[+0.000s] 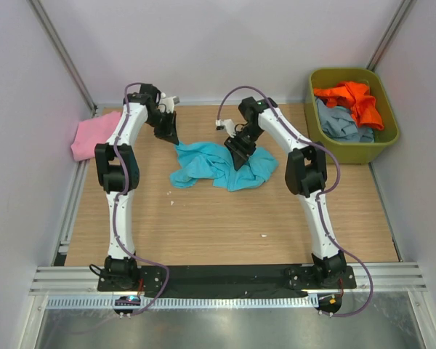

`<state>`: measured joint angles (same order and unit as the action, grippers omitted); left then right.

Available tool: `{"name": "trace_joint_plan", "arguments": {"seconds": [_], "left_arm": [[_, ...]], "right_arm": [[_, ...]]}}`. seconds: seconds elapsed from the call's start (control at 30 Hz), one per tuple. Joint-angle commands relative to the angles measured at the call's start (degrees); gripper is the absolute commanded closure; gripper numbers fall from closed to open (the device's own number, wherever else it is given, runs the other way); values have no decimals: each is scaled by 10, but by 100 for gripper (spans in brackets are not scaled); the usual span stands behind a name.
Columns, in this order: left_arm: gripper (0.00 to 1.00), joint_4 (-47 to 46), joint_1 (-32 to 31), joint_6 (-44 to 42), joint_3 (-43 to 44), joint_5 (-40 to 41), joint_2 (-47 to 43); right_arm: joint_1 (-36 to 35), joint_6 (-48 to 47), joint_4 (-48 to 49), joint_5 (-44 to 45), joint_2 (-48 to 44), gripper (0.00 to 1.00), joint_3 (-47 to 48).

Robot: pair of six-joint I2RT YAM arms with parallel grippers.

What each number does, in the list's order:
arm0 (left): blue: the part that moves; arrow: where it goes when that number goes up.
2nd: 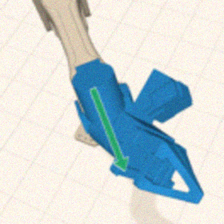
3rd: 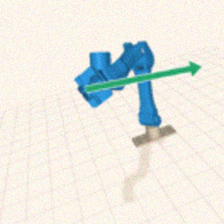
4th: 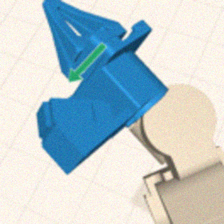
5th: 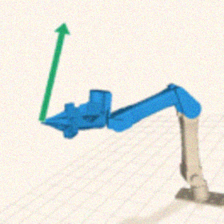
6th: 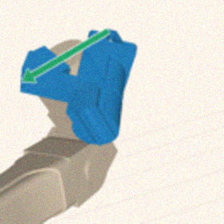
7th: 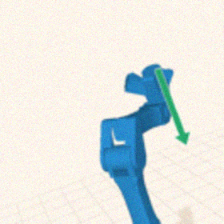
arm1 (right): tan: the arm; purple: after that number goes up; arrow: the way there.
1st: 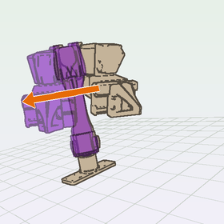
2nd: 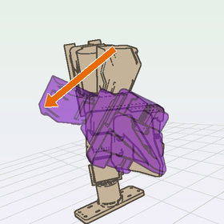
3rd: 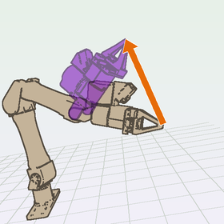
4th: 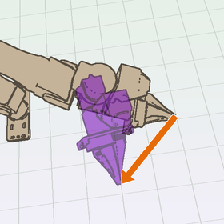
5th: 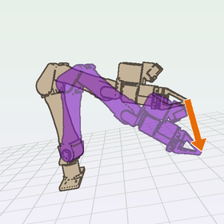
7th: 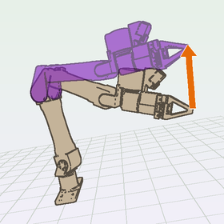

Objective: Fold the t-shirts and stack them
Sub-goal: Flatten the tshirt out

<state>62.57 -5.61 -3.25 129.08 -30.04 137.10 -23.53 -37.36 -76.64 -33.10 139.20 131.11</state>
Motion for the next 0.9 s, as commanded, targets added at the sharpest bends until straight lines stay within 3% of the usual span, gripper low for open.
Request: {"name": "trace_joint_plan", "arguments": {"seconds": [0.0,0.3,0.4,0.5,0.57,0.7,0.87], "left_arm": [[98,0,2,0,-1,-11,-34],[98,-1,1,2,4,-11,-28],[97,-3,1,3,6,-11,-26],[97,-2,2,3,6,-11,-25],[97,-3,2,3,6,-11,-23],[97,-2,2,4,11,-10,-24],[99,1,8,3,64,-6,-31]], "right_arm": [[-15,2,-60,2,7,51,38],[-24,-3,-67,11,15,57,41],[-24,-5,-68,15,16,65,39],[-24,-4,-66,20,18,88,39],[-23,3,-62,24,19,93,39],[-24,19,-27,38,-3,98,48],[-5,57,83,126,-79,99,91]]}}
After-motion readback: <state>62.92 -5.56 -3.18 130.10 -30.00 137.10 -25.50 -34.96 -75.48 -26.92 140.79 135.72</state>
